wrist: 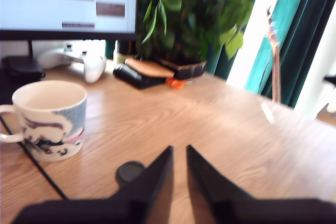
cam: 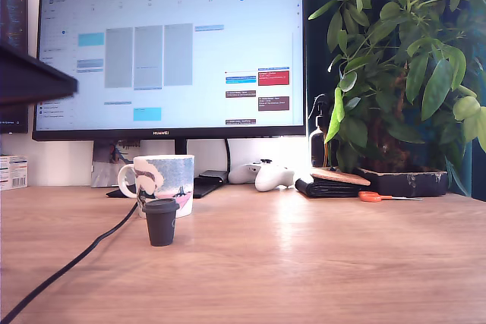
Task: Pick the grey coffee capsule and place it inside the blue coffee cup
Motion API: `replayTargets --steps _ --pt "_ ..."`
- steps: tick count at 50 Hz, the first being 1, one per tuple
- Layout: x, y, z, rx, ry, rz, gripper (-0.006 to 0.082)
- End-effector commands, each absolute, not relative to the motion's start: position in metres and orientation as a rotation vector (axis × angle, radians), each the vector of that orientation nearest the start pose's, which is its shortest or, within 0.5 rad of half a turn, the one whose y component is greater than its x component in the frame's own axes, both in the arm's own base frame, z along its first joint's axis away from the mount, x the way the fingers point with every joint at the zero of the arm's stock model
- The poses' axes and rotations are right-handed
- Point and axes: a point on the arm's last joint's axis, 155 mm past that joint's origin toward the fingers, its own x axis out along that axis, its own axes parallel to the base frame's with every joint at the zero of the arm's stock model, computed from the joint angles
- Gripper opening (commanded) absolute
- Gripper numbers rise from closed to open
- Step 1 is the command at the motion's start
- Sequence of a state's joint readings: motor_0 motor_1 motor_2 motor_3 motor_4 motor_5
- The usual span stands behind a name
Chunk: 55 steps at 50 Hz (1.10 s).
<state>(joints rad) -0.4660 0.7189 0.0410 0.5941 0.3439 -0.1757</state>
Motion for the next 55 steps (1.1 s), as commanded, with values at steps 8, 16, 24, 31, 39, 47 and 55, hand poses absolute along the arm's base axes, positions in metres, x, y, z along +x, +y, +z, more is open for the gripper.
replayTargets --steps 8,16,24,31,39,47,55 --pt "0.255 -0.198 0.135 -0.076 0.243 -0.792 0.0672" --pt "0.275 -0.214 0.117 -0.017 0.324 -0.809 0.0672" --pt "0.296 -0.225 0.099 -0.002 0.399 -0.807 0.0672" --pt "0.310 -0.231 0.080 0.007 0.470 -0.791 0.0676" --pt "0.323 -0.237 0.061 0.021 0.544 -0.785 0.0692" --pt "0.331 -0.238 0.042 0.031 0.604 -0.759 0.0690" --pt "0.335 -0.236 0.032 0.051 0.639 -0.742 0.0685"
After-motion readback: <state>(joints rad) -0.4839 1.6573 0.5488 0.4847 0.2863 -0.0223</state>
